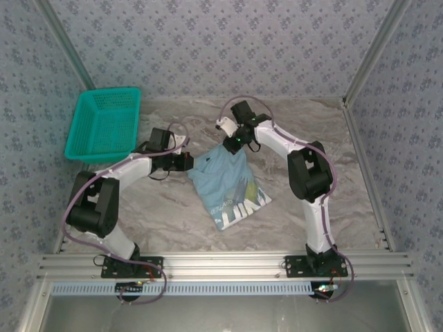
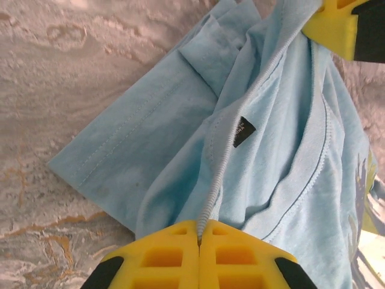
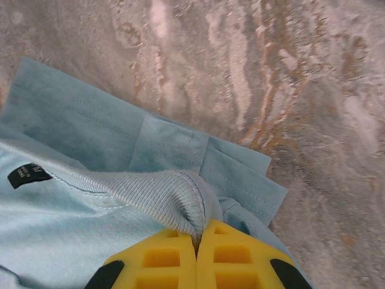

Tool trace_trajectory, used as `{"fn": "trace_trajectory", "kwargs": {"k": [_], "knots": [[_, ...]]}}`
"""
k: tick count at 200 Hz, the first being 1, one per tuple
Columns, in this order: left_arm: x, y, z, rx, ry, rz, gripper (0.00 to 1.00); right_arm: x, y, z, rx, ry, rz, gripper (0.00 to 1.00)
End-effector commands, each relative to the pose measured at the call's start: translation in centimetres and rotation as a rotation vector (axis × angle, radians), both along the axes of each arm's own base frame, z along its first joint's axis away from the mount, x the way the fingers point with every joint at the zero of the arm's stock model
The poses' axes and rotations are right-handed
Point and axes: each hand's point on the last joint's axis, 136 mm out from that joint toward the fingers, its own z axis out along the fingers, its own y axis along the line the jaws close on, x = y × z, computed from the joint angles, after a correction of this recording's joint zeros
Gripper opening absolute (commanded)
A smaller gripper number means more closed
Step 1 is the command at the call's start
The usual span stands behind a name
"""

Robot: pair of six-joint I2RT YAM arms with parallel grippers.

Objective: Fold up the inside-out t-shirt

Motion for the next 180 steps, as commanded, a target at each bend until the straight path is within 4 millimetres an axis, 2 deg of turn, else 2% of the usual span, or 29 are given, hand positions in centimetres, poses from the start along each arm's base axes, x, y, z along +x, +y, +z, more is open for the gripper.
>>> {"fn": "trace_trajectory", "kwargs": {"k": [1, 28, 49, 57, 64, 80, 92, 116, 139, 161, 180], "knots": [[2.4, 0.1, 0.8, 0.007, -0.047, 0.065, 0.04, 2.5, -1.5, 1.5, -0.041, -0.055, -0.106, 0.07], [5.4, 0.6, -0.6, 0.059, -0.071, 0.142, 0.08, 5.3, -2.7, -1.0, -0.115, -0.07, -0.233, 0.13], [8.2, 1.0, -1.2, 0.094, -0.118, 0.213, 0.15, 7.5, -3.9, -2.9, -0.172, -0.097, -0.352, 0.26], [9.3, 1.3, -1.3, 0.108, -0.137, 0.246, 0.21, 8.0, -4.3, -3.4, -0.189, -0.101, -0.387, 0.3], [10.2, 1.6, -1.3, 0.121, -0.153, 0.275, 0.3, 8.4, -4.5, -3.5, -0.197, -0.105, -0.412, 0.34], [11.6, 2.1, -0.3, 0.144, -0.186, 0.323, 0.38, 8.6, -5.1, -3.1, -0.21, -0.114, -0.455, 0.4], [12.2, 2.7, 0.6, 0.157, -0.207, 0.359, 0.46, 8.4, -5.3, -1.8, -0.196, -0.129, -0.472, 0.42], [11.8, 3.7, 2.2, 0.186, -0.238, 0.402, 0.59, 6.7, -5.3, 0.9, -0.102, -0.142, -0.478, 0.48], [10.1, 3.7, 2.3, 0.187, -0.205, 0.389, 0.65, 4.1, -4.8, 2.6, 0.022, -0.109, -0.455, 0.6], [7.5, 1.1, 2.1, 0.089, -0.145, 0.297, 0.65, 1.2, -4.4, 2.3, 0.093, -0.04, -0.439, 0.62], [5.3, -2.0, 1.9, -0.02, -0.086, 0.21, 0.63, -0.8, -3.8, 1.1, 0.151, 0.045, -0.422, 0.56]]}}
